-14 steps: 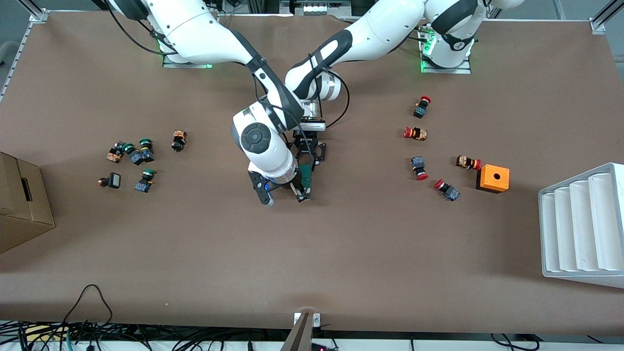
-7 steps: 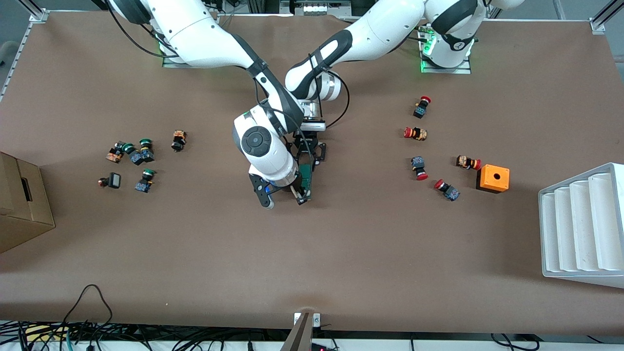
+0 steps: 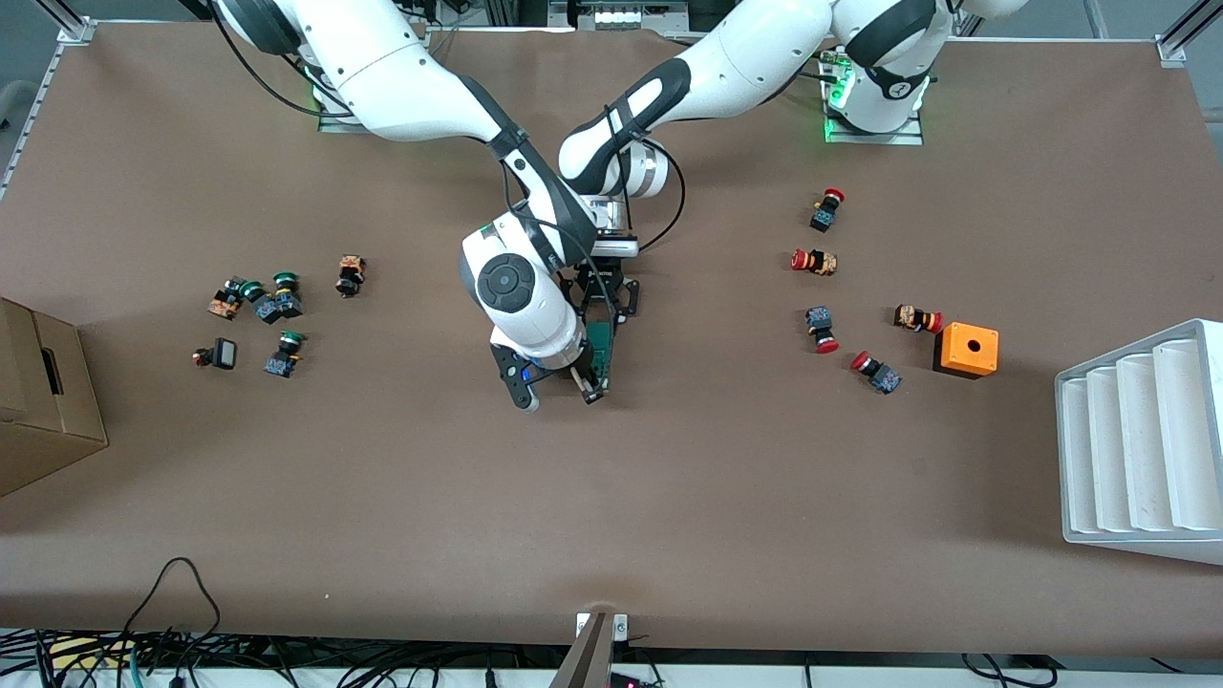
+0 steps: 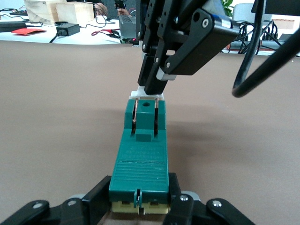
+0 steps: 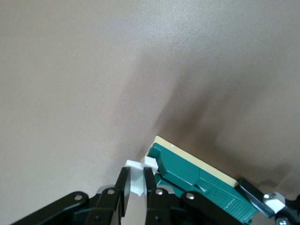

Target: Close load switch with both arms

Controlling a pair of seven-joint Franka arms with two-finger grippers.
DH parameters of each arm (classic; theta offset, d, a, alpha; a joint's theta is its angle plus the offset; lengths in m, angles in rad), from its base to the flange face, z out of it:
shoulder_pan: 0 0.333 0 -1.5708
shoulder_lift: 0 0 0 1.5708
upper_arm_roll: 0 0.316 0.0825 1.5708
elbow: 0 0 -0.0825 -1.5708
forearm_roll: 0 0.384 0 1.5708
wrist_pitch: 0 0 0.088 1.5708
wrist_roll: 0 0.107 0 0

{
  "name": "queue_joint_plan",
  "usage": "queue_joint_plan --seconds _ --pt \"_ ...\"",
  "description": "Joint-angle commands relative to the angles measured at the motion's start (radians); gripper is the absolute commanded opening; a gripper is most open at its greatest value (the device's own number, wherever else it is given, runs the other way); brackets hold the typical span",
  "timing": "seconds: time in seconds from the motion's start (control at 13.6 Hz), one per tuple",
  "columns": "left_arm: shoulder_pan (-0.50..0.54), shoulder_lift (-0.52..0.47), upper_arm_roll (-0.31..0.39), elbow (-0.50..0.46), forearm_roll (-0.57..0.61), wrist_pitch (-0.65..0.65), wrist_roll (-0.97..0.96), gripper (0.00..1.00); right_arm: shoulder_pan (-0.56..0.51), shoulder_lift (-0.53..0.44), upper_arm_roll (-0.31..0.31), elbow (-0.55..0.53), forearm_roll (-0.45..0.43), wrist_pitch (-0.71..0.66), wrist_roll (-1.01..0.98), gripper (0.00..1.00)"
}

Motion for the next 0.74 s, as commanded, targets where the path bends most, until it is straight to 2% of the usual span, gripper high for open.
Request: queue_joint_plan --seconds 0.0,0.07,0.22,0.29,0.44,0.52,0.66 --pt "-0.005 0.062 0.007 0.072 0.057 0.042 -0.032 0.42 0.002 0.028 0.01 0.022 -0.015 0.002 0.013 0.19" --pt "-0.005 0.063 0.009 0.072 0.057 0.042 -0.032 0.42 -0.001 0.02 0.01 0.024 -0.015 -0.007 0.01 0.21" --pt "-0.005 0.063 0.009 0.072 0.057 0.042 -0.032 0.42 -0.018 -0.02 0.005 0.027 -0.009 -0.062 0.004 0.49" --pt "-0.005 0.063 0.009 0.072 0.057 0.042 -0.032 0.42 -0.036 -0.038 0.007 0.044 -0.006 -0.11 0.003 0.67" --pt "-0.005 0.062 0.009 0.072 0.056 0.042 -0.032 0.42 -0.062 -0.081 0.007 0.056 -0.007 -0.19 -0.048 0.88" --pt "-0.003 0.06 0.007 0.072 0.056 0.042 -0.032 0.45 -0.078 -0.106 0.004 0.055 -0.006 -0.222 -0.092 0.92" --pt "0.006 0.051 0.007 0.072 0.054 0.042 -0.028 0.89 -0.122 -0.162 0.002 0.05 -0.007 -0.302 -0.21 0.99"
